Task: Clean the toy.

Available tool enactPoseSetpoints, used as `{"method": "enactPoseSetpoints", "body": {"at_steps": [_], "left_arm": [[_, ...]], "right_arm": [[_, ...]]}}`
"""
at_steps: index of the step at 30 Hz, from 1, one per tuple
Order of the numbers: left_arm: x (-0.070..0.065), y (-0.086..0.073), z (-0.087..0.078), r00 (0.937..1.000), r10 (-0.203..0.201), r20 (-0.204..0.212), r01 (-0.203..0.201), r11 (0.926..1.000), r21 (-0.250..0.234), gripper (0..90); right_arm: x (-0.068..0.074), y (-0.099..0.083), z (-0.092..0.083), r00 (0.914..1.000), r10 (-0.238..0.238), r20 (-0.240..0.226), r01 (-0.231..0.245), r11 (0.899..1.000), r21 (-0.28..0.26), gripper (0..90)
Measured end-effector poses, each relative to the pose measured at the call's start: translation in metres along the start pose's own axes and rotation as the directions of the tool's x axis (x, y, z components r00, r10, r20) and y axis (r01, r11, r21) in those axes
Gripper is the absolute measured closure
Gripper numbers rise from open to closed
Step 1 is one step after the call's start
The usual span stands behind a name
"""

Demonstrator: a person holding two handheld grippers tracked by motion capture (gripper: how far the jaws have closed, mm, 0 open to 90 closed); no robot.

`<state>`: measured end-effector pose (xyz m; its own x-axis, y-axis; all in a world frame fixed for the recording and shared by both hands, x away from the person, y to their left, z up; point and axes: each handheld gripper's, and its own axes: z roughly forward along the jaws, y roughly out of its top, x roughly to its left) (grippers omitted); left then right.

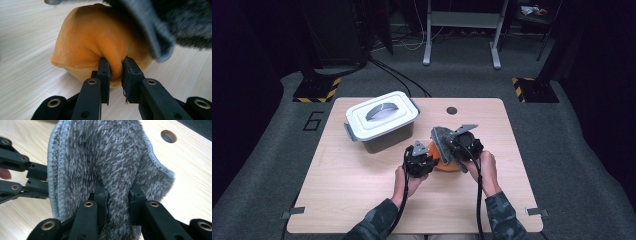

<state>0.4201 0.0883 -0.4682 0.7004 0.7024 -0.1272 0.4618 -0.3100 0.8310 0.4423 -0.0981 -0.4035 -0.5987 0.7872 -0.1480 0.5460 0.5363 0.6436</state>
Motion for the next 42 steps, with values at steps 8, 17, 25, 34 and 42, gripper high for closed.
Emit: {"method": "enactPoseSetpoints", "body": {"at_steps": [8,17,25,34,42], "left_arm": [[0.000,-0.001,0.002,1.0000,0.007,0.000,-0.007,0.9999,0.011,77.4],[0.000,-0.002,0.002,1.0000,0.001,0.009,-0.001,1.0000,0.001,77.4],[0.000,-0.003,0.002,0.9999,-0.005,0.010,0.005,1.0000,0.000,77.4],[0.003,-0.004,0.001,1.0000,-0.004,0.003,0.004,1.0000,0.002,77.5],[0.004,-0.004,0.002,1.0000,-0.007,0.003,0.007,1.0000,0.003,77.5]], "right_arm": [[0.004,-0.005,0.013,0.9989,-0.040,0.025,0.039,0.998,0.042,67.6],[-0.009,-0.014,0.014,0.9991,0.036,-0.022,-0.036,0.999,-0.009,70.4],[-0.021,-0.027,0.012,0.9967,0.079,0.015,-0.080,0.997,0.004,71.8],[-0.038,-0.047,0.021,0.9900,0.127,0.062,-0.131,0.989,0.067,72.3],[-0.049,-0.064,0.040,0.9819,0.178,0.065,-0.185,0.974,0.132,72.7]]}}
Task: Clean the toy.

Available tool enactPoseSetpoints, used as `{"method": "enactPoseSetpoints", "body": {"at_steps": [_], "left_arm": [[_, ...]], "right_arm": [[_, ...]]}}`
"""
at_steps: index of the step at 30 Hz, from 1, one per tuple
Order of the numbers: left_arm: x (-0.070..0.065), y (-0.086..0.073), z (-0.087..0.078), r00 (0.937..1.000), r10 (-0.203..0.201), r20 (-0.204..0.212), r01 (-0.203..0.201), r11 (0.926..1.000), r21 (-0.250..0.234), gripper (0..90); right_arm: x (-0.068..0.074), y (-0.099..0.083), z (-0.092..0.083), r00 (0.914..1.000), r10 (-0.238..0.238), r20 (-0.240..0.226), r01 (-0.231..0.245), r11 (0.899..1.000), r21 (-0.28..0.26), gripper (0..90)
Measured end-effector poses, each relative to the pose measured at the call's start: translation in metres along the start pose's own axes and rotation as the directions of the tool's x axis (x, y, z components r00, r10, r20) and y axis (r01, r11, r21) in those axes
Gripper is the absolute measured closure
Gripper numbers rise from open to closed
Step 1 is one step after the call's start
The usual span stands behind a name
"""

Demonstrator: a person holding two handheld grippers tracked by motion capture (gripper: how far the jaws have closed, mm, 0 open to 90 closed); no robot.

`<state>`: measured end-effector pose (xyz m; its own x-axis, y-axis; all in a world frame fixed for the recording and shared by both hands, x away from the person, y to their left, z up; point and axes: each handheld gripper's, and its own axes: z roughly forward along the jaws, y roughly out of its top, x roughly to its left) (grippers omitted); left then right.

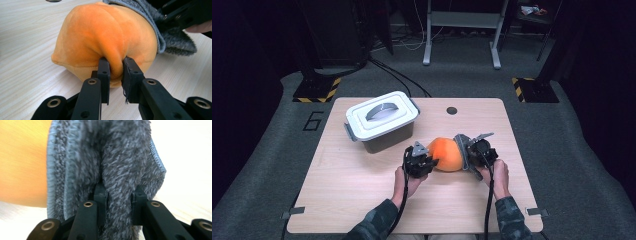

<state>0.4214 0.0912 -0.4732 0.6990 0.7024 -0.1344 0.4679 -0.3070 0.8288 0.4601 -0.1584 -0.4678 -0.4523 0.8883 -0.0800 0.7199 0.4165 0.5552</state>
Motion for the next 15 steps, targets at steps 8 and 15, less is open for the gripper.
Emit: {"method": "enactPoseSetpoints", "body": {"at_steps": [8,15], "left_arm": [[0.001,-0.001,0.000,1.0000,-0.007,0.003,0.007,1.0000,-0.001,77.5],[0.003,-0.001,-0.002,1.0000,-0.006,0.001,0.006,1.0000,0.001,77.4]], "right_arm": [[-0.004,-0.007,0.017,0.9994,0.034,-0.011,-0.033,0.999,0.039,72.7],[-0.008,-0.004,-0.004,0.9988,0.043,0.023,-0.043,0.999,-0.015,73.7]]}}
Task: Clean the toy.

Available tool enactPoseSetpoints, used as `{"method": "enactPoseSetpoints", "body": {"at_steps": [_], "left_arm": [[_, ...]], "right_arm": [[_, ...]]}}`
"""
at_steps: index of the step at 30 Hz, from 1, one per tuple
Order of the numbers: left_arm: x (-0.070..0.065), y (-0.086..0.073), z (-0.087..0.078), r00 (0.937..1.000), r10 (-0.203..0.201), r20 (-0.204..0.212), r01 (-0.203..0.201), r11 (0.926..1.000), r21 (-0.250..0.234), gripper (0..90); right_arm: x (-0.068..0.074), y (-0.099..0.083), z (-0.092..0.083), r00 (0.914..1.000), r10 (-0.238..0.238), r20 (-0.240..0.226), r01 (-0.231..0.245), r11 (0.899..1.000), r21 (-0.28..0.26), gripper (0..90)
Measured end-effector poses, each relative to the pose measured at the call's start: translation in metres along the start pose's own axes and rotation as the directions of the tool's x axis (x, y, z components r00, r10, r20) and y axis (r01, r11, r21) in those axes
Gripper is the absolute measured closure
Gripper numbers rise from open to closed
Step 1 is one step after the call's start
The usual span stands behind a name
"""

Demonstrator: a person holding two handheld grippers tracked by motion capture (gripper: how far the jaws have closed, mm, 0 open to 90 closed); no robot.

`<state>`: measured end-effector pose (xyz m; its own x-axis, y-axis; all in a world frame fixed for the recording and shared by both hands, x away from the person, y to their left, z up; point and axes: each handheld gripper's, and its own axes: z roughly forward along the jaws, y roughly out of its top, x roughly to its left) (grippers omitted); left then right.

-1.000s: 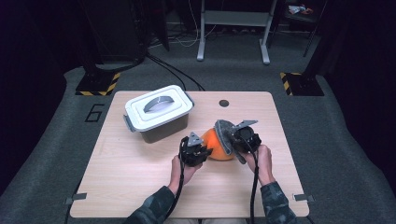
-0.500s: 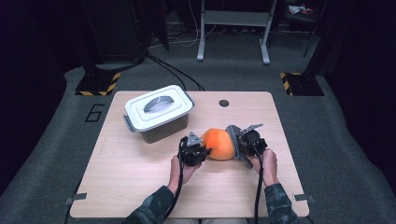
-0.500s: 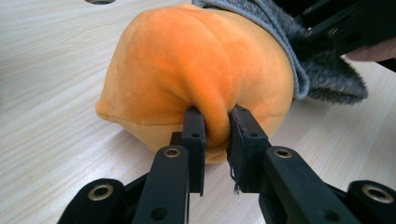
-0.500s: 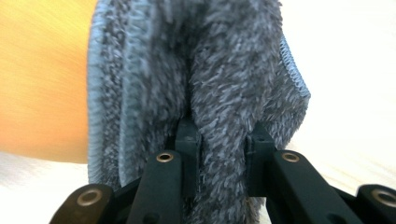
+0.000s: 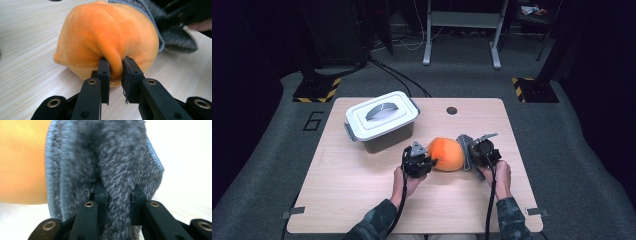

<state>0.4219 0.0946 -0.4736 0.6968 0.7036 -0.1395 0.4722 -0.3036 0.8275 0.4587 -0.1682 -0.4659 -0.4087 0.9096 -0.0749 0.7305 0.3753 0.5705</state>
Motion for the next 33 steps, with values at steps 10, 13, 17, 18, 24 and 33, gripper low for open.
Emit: {"method": "enactPoseSetpoints", "body": {"at_steps": [10,13,17,18,24,33], "left_arm": [[-0.001,0.001,0.001,1.0000,0.000,-0.006,0.000,1.0000,-0.006,77.4],[-0.001,0.001,0.001,1.0000,-0.003,-0.004,0.003,1.0000,-0.007,77.1],[0.000,0.001,0.001,0.9999,0.011,-0.002,-0.011,0.9999,-0.008,73.8],[0.000,0.002,0.000,0.9999,0.017,-0.001,-0.017,0.9998,-0.006,71.0],[0.001,0.003,-0.001,0.9963,0.076,-0.041,-0.076,0.9971,0.005,52.1],[-0.003,0.008,0.007,0.9834,0.165,-0.074,-0.166,0.9862,0.002,47.2]], "right_arm": [[0.028,0.026,-0.052,0.9968,-0.076,-0.027,0.071,0.986,-0.148,73.7],[0.039,0.031,-0.039,0.9919,-0.121,-0.040,0.116,0.987,-0.113,73.8],[0.040,0.034,-0.027,0.9931,-0.112,-0.037,0.107,0.989,-0.099,74.0],[0.038,0.035,-0.027,0.9932,-0.111,-0.036,0.107,0.989,-0.099,74.0],[0.036,0.038,-0.025,0.9924,-0.120,-0.023,0.118,0.989,-0.093,74.0],[0.033,0.042,-0.023,0.9920,-0.124,-0.024,0.122,0.989,-0.087,74.0]]}}
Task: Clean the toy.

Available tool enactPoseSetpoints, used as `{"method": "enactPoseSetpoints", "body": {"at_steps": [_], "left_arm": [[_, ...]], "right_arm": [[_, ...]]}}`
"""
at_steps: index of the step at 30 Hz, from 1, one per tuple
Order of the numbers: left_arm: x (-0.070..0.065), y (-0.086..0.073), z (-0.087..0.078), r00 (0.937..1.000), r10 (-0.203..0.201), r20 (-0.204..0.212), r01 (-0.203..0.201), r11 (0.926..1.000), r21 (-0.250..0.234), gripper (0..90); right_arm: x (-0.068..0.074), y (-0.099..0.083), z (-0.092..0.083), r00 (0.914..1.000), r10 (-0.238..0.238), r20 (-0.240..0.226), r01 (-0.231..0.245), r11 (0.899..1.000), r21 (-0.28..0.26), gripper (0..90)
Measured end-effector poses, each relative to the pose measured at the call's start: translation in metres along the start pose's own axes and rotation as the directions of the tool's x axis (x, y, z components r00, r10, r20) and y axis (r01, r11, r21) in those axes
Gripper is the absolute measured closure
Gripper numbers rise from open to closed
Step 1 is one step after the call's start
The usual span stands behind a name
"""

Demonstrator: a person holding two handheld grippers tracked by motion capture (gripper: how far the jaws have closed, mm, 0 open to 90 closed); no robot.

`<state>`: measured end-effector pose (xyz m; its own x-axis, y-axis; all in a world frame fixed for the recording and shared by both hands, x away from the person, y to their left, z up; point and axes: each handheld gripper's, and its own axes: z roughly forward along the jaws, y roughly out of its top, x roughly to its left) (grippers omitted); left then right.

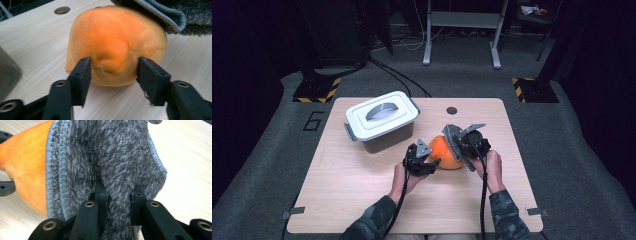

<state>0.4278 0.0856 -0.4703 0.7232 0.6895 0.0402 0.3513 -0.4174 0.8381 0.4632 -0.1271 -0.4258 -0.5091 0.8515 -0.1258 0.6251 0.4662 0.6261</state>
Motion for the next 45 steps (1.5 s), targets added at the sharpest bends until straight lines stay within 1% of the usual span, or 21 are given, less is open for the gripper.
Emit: {"method": "enactPoseSetpoints", "body": {"at_steps": [2,4,6,8,9,13,14,15,19,21,26,28,30,33,34,37,38,39,40,43,45], "left_arm": [[0.000,0.000,0.002,1.0000,0.002,0.001,-0.002,1.0000,-0.006,51.8],[0.000,0.000,0.003,0.9999,-0.001,0.013,0.002,0.9999,-0.011,60.4],[0.000,-0.001,0.004,0.9999,-0.010,0.013,0.010,0.9999,-0.013,68.0],[0.000,0.000,0.004,0.9993,-0.036,0.006,0.036,0.9993,-0.011,72.7],[0.000,0.000,0.004,0.9994,-0.033,0.003,0.033,0.9994,-0.009,75.0],[0.000,0.001,0.001,0.9969,-0.077,0.015,0.077,0.9968,-0.020,78.7],[0.000,0.001,0.001,0.9969,-0.077,0.015,0.077,0.9968,-0.020,79.1],[0.001,0.002,0.000,0.9945,-0.103,0.023,0.103,0.9944,-0.023,79.5],[-0.001,0.006,-0.004,0.9904,-0.133,0.038,0.134,0.9904,-0.036,80.0],[-0.003,0.010,-0.008,0.9885,-0.144,0.044,0.146,0.9883,-0.043,80.0],[-0.011,0.018,-0.017,0.9795,-0.185,0.080,0.190,0.9800,-0.058,79.9],[-0.013,0.018,-0.018,0.9837,-0.166,0.069,0.170,0.9840,-0.054,79.7],[-0.014,0.016,-0.016,0.9847,-0.163,0.062,0.166,0.9855,-0.037,79.3],[-0.012,0.013,-0.013,0.9880,-0.145,0.053,0.146,0.9890,-0.020,77.9],[-0.011,0.013,-0.012,0.9909,-0.126,0.046,0.127,0.9918,-0.016,76.5],[-0.010,0.014,-0.012,0.9933,-0.108,0.039,0.109,0.9940,-0.009,66.9],[-0.010,0.015,-0.013,0.9951,-0.093,0.035,0.093,0.9956,-0.011,66.9],[-0.009,0.017,-0.013,0.9970,-0.074,0.023,0.075,0.9972,-0.007,60.6],[-0.007,0.018,-0.013,0.9985,-0.052,0.018,0.052,0.9986,-0.005,57.6],[-0.005,0.021,-0.010,1.0000,-0.004,0.002,0.004,0.9999,0.013,50.6],[-0.003,0.021,-0.008,0.9995,0.028,0.016,-0.028,0.9995,0.011,50.6]], "right_arm": [[0.000,0.000,0.000,1.0000,0.001,0.005,-0.001,1.000,0.000,74.0],[0.000,0.000,0.001,1.0000,0.001,0.006,-0.001,1.000,-0.005,74.0],[0.000,-0.001,0.000,0.9999,0.011,0.006,-0.011,1.000,-0.010,74.0],[-0.001,-0.002,0.000,0.9999,0.014,0.007,-0.014,1.000,-0.017,73.9],[-0.002,-0.003,-0.001,0.9999,0.016,0.006,-0.016,1.000,-0.023,73.9],[-0.002,-0.004,-0.007,0.9994,0.035,0.005,-0.035,0.999,-0.033,73.9],[-0.002,-0.004,-0.007,0.9994,0.035,0.005,-0.035,0.999,-0.033,73.9],[-0.002,-0.005,-0.012,0.9993,0.036,0.010,-0.035,0.998,-0.047,73.9],[0.001,-0.007,-0.022,0.9991,0.041,0.012,-0.041,0.997,-0.061,73.9],[0.005,-0.006,-0.027,0.9994,0.034,0.010,-0.033,0.997,-0.069,73.9],[0.022,0.001,-0.044,0.9999,-0.014,-0.001,0.014,0.994,-0.104,73.8],[0.031,0.004,-0.045,0.9993,-0.035,-0.010,0.034,0.995,-0.091,73.8],[0.039,0.005,-0.038,0.9971,-0.071,0.028,0.072,0.995,-0.063,73.7],[0.041,0.005,-0.027,0.9953,-0.092,0.031,0.094,0.994,-0.058,73.8],[0.042,0.005,-0.025,0.9944,-0.101,0.030,0.103,0.993,-0.063,73.8],[0.042,0.006,-0.023,0.9956,-0.091,0.025,0.092,0.995,-0.046,73.9],[0.041,0.006,-0.021,0.9949,-0.098,0.020,0.099,0.994,-0.048,74.0],[0.038,0.006,-0.018,0.9953,-0.096,0.009,0.096,0.994,-0.055,74.2],[0.038,0.006,-0.017,0.9962,-0.087,-0.002,0.087,0.995,-0.052,74.3],[0.037,0.007,-0.014,0.9954,-0.095,-0.012,0.094,0.994,-0.060,74.4],[0.037,0.008,-0.013,0.9942,-0.107,-0.010,0.106,0.992,-0.062,74.6]]}}
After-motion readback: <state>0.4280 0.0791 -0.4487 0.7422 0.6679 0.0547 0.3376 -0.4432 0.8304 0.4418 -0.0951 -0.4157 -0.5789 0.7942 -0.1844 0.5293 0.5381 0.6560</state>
